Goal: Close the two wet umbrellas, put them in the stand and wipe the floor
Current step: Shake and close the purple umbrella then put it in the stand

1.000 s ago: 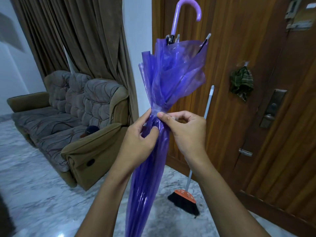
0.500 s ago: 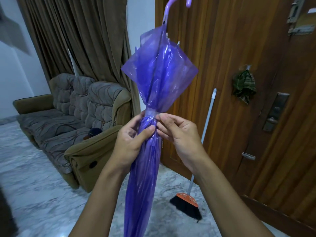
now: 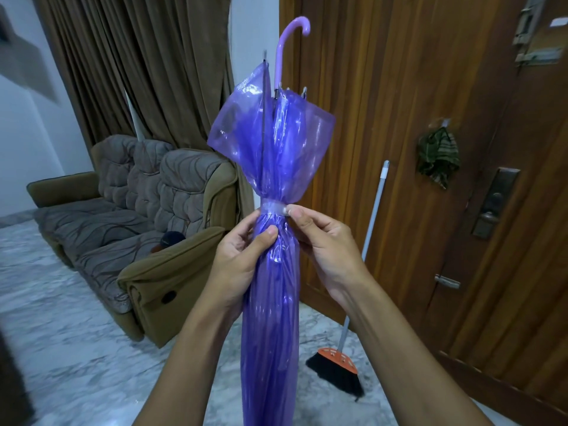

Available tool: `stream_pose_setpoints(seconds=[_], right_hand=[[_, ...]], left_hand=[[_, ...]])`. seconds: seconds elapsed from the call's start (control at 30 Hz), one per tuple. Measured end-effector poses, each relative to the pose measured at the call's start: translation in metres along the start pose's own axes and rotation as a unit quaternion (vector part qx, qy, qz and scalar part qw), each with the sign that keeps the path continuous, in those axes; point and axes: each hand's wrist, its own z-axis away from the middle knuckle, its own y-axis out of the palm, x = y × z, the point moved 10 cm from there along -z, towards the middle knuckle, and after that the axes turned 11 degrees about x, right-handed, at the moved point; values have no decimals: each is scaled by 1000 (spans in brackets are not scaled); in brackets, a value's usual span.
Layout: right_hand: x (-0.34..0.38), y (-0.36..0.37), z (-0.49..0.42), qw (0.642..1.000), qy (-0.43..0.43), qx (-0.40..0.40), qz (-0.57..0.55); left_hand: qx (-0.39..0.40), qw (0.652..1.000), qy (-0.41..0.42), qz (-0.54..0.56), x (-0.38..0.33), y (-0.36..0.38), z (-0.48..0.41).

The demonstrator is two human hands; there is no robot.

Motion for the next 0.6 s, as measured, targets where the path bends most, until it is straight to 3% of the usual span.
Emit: stream_pose_setpoints(seconds=[0.1, 0.27, 0.6], right_hand=[[-1, -5, 1, 1000, 0, -19, -18], [0, -11, 2, 999, -6, -28, -26], [-1, -12, 2, 999, 15, -26, -35]], left_hand=[[-43, 995, 42, -77, -11, -2, 2], [-25, 981, 69, -182, -24, 4, 5], [-39, 976, 77, -201, -25, 7, 7]])
